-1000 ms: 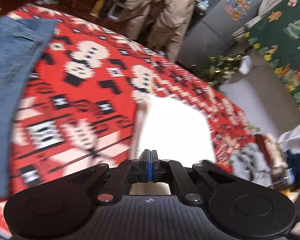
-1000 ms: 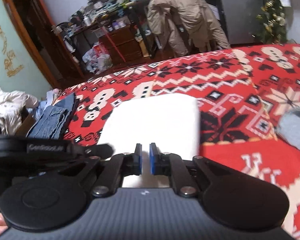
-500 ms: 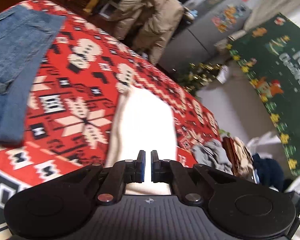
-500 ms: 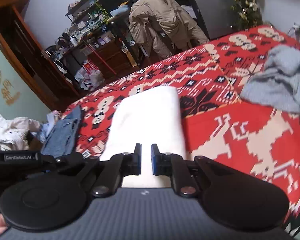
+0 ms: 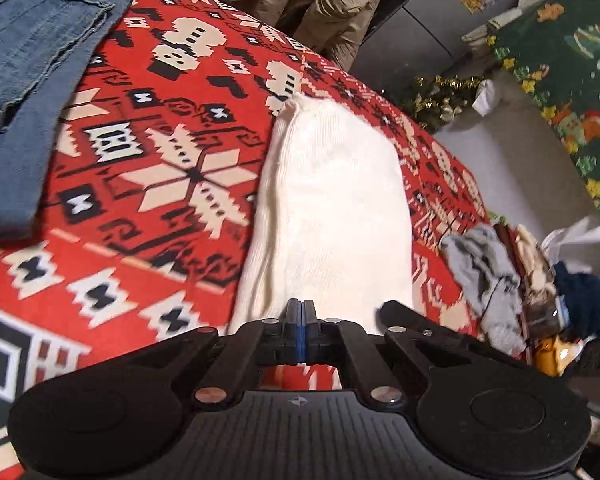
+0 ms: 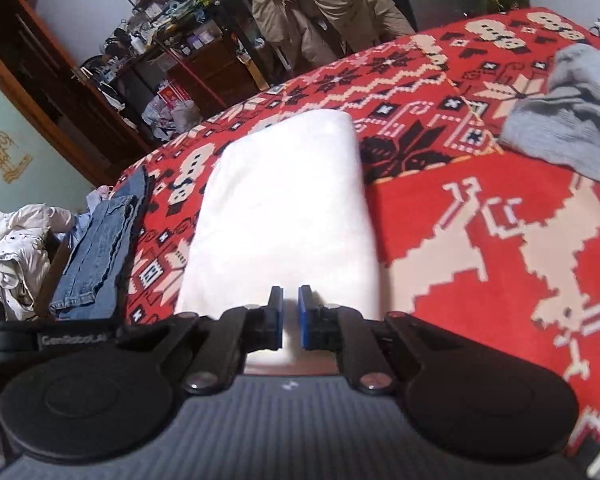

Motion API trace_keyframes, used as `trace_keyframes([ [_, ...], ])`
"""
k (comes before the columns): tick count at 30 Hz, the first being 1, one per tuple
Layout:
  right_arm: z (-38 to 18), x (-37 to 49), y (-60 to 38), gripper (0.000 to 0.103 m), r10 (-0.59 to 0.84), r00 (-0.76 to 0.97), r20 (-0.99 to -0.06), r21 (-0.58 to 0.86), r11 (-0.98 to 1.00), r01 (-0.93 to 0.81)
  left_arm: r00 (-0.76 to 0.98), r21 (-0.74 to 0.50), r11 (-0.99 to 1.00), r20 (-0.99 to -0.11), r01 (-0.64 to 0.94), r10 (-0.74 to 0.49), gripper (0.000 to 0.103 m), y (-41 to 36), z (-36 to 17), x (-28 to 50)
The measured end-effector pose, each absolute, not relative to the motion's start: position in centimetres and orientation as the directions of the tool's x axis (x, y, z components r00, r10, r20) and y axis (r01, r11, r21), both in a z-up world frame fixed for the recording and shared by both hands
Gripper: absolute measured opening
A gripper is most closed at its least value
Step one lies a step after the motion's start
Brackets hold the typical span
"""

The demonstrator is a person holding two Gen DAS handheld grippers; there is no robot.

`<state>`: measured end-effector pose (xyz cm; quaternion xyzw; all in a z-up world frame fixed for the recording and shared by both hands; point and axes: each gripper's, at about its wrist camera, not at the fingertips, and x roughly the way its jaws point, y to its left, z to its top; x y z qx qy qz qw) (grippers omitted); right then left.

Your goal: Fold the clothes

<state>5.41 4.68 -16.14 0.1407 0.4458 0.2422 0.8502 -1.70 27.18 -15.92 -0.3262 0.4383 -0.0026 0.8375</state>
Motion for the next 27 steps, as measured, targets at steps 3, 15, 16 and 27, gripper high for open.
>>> trace_keyframes([
  [3, -15.8, 4.4, 4.2, 0.008, 0.522, 0.486, -0.701, 0.436, 0.853, -0.287, 0.599, -0.525, 0.797, -0.753, -0.298, -0.273, 0.003, 27.0, -15.7, -2.8],
  [15, -14.6, 2.7, 2.3, 0.024, 0.529, 0.494, -0.69, 0.477, 0.846, -0.239, 0.679, -0.608, 0.723, -0.684, -0.329, -0.266, 0.013, 29.7, -13.7, -4.5],
  [16, -14.6, 2.7, 2.3, 0.024, 0.532, 0.491, -0.69, 0.478, 0.844, -0.243, 0.676, -0.608, 0.721, -0.686, -0.332, -0.268, 0.013, 29.7, -14.0, -4.2],
  [27, -14.2, 3.3, 2.0, 0.028, 0.584, 0.494, -0.644, 0.532, 0.806, -0.258, 0.656, -0.586, 0.735, -0.708, -0.342, -0.26, 0.016, 29.1, -15.5, -1.9],
])
